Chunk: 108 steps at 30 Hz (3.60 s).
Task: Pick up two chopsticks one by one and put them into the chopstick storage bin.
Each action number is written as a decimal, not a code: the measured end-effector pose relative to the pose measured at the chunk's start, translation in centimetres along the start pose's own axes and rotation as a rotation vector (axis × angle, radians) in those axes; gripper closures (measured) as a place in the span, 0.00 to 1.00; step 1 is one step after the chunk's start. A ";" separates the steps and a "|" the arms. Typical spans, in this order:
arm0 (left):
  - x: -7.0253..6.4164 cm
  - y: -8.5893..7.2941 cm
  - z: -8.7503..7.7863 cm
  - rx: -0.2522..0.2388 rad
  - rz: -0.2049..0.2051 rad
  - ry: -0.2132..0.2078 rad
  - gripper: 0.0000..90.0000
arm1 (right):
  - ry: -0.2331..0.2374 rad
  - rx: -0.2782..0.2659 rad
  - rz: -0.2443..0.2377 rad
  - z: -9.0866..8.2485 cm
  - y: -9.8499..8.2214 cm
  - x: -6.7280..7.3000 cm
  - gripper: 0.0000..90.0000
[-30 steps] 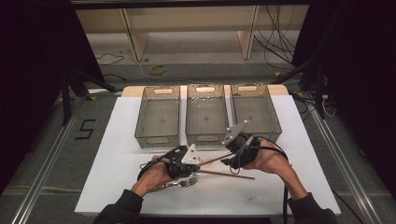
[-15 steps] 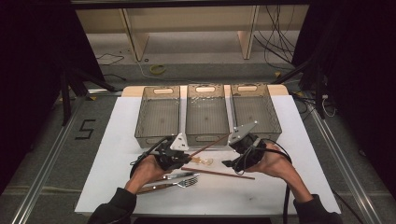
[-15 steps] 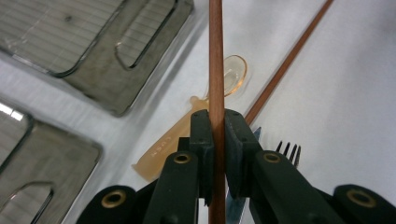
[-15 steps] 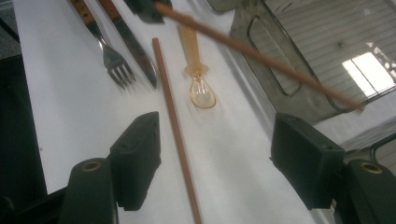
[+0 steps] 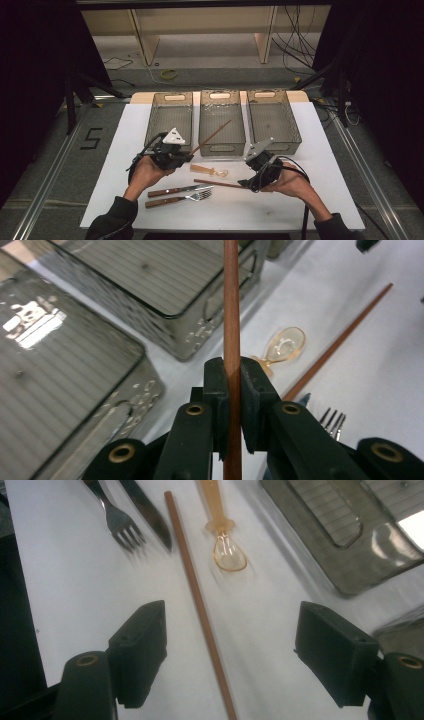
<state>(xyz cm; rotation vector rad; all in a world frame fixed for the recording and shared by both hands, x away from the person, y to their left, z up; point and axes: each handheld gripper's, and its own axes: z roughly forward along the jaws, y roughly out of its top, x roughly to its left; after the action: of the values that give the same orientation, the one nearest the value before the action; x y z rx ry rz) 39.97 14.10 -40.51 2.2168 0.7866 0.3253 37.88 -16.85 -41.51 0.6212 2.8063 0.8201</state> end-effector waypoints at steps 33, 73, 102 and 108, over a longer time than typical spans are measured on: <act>10.2 2.3 -1.2 -0.055 -0.250 0.199 0.92 | 0.002 0.004 0.033 1.0 -1.0 0.6 0.28; 13.4 -0.6 2.6 0.015 -0.382 0.242 0.89 | 0.021 0.024 0.032 1.2 -1.1 0.4 0.28; 4.7 -3.3 -1.9 -0.147 -0.195 0.056 0.25 | 0.030 0.152 -0.028 2.9 0.7 -0.4 0.42; 2.8 -4.2 -1.7 -0.134 -0.159 0.042 0.23 | 0.053 0.192 -0.061 3.9 1.3 -0.2 0.49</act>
<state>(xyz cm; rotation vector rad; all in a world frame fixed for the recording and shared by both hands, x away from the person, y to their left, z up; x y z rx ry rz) 39.59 19.01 -42.40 2.0142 0.9304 0.3367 39.51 -14.08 -44.05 0.5451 2.9594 0.5684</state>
